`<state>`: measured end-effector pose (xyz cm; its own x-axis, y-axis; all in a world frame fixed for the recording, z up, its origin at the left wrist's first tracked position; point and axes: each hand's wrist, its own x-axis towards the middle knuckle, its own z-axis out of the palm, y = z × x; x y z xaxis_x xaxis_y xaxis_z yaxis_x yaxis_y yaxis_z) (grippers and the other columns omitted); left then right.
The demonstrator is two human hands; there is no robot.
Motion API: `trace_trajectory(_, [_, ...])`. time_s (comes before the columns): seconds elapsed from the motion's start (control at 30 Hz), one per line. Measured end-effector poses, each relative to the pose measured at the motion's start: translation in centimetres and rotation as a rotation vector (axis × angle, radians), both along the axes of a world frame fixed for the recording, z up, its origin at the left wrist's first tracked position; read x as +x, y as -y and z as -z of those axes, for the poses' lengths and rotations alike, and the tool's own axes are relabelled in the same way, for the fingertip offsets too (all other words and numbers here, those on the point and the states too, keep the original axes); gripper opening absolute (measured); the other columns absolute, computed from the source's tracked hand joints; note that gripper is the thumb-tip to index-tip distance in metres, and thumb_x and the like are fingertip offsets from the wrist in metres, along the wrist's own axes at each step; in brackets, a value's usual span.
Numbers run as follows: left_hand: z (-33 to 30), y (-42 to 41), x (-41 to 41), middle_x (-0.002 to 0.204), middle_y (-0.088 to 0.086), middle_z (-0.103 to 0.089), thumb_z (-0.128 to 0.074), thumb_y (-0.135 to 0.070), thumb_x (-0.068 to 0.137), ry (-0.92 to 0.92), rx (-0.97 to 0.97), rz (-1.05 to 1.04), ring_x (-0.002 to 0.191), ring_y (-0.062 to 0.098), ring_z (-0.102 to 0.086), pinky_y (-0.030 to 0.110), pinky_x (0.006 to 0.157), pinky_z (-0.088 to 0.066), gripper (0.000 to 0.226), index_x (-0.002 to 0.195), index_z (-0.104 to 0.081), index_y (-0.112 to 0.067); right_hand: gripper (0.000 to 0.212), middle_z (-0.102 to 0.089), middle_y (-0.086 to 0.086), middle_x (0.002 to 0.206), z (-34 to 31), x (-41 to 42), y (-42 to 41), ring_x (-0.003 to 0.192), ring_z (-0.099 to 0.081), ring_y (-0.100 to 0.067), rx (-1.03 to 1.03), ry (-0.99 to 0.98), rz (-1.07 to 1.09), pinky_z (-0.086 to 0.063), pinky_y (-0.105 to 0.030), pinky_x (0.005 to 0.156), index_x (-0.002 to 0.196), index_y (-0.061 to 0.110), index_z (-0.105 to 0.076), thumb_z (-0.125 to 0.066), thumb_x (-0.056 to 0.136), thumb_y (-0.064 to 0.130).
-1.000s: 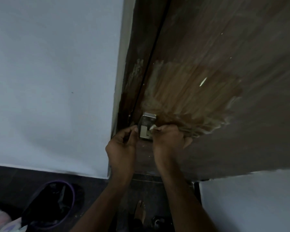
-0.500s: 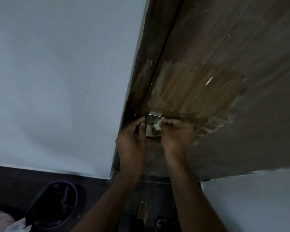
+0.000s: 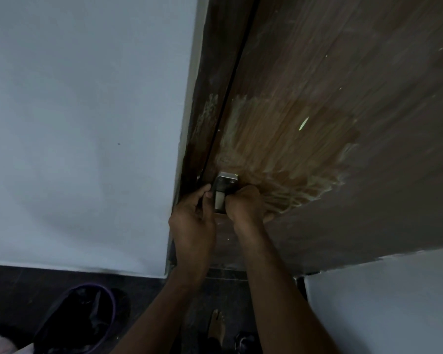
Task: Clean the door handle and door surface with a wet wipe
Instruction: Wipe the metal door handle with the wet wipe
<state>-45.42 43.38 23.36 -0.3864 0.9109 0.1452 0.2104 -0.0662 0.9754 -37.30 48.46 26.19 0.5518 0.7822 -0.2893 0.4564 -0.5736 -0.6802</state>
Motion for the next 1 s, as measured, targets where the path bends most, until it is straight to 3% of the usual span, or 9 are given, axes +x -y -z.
trace_trajectory(0.1, [-0.2,0.1,0.1,0.107,-0.015,-0.071,-0.063,-0.018,0.097,0.001,-0.007,-0.006,0.100,-0.003,-0.065,0.000,0.084,-0.042,0.023,0.116,-0.075,-0.019,0.012,-0.074,-0.016,0.094,0.0,0.1,0.2,0.091,-0.070,-0.032,0.033,0.035,0.043,-0.042,-0.028,0.064,0.087,0.003,-0.071,-0.063,0.082,0.010])
trace_trajectory(0.2, [-0.6,0.2,0.1,0.107,-0.015,-0.070,-0.064,-0.016,0.096,0.010,0.011,-0.007,0.101,-0.003,-0.065,0.000,0.085,-0.042,0.022,0.115,-0.075,-0.018,0.007,-0.073,-0.014,0.084,0.2,0.5,0.3,0.083,-0.068,-0.028,0.079,-0.023,0.066,-0.053,-0.038,0.078,0.074,0.005,-0.070,-0.065,0.079,0.003])
trace_trajectory(0.27, [-0.9,0.3,0.0,0.108,-0.014,-0.071,-0.063,-0.016,0.097,0.004,0.021,-0.001,0.102,-0.006,-0.064,0.000,0.085,-0.042,0.023,0.116,-0.074,-0.017,0.019,-0.073,-0.011,0.075,0.1,0.7,0.8,0.075,-0.067,-0.023,0.156,-0.089,0.089,-0.055,-0.044,0.080,0.061,0.012,-0.069,-0.069,0.076,0.000])
trace_trajectory(0.4, [-1.1,0.2,-0.3,0.109,-0.015,-0.071,-0.063,-0.015,0.097,-0.011,0.045,0.000,0.101,-0.014,-0.061,0.000,0.087,-0.041,0.024,0.118,-0.074,-0.017,0.019,-0.076,0.006,0.074,-0.5,0.7,2.2,0.076,-0.073,-0.014,0.352,-0.094,0.153,-0.053,-0.052,0.092,0.068,0.026,-0.076,-0.074,0.080,0.011])
trace_trajectory(0.5, [-1.2,0.2,-0.5,0.110,-0.013,-0.072,-0.064,-0.014,0.096,-0.034,0.047,-0.003,0.103,-0.007,-0.062,0.000,0.088,-0.041,0.024,0.118,-0.074,-0.017,0.009,-0.079,0.005,0.085,-1.4,0.3,2.5,0.074,-0.072,-0.001,0.539,0.017,0.131,-0.061,-0.026,0.078,0.091,0.019,-0.079,-0.075,0.084,0.015])
trace_trajectory(0.57, [-1.3,0.2,-0.4,0.109,-0.015,-0.070,-0.064,-0.014,0.096,-0.044,0.052,0.001,0.102,-0.008,-0.062,0.001,0.087,-0.041,0.024,0.118,-0.074,-0.017,0.013,-0.079,0.003,0.089,-1.8,-0.1,2.6,0.076,-0.071,0.000,0.643,0.125,0.122,-0.057,-0.013,0.072,0.097,0.016,-0.079,-0.074,0.085,0.015])
trace_trajectory(0.73, [-1.2,0.4,-0.4,0.108,-0.015,-0.071,-0.063,-0.015,0.096,-0.032,0.033,0.006,0.100,-0.010,-0.062,-0.002,0.085,-0.039,0.024,0.117,-0.074,-0.020,0.021,-0.073,0.002,0.095,-1.0,-1.5,3.4,0.086,-0.070,-0.013,0.857,0.228,0.130,-0.058,-0.025,0.075,0.104,0.009,-0.074,-0.076,0.086,0.019])
trace_trajectory(0.83, [-1.0,0.5,-0.4,0.108,-0.016,-0.070,-0.062,-0.015,0.097,-0.044,0.027,0.007,0.099,-0.012,-0.061,-0.003,0.084,-0.037,0.024,0.117,-0.074,-0.021,0.026,-0.068,-0.001,0.100,0.0,-2.0,3.6,0.094,-0.066,-0.017,0.871,0.337,0.037,-0.052,-0.021,0.086,0.102,0.007,-0.075,-0.080,0.081,0.021])
trace_trajectory(1.0, [-0.6,0.5,-0.6,0.107,-0.016,-0.071,-0.062,-0.016,0.097,-0.056,0.022,0.001,0.100,-0.007,-0.062,-0.001,0.086,-0.040,0.024,0.117,-0.074,-0.021,0.024,-0.068,-0.014,0.105,1.0,-1.7,3.5,0.098,-0.062,-0.022,0.889,0.458,-0.044,-0.043,-0.013,0.093,0.110,0.000,-0.074,-0.070,0.087,-0.004])
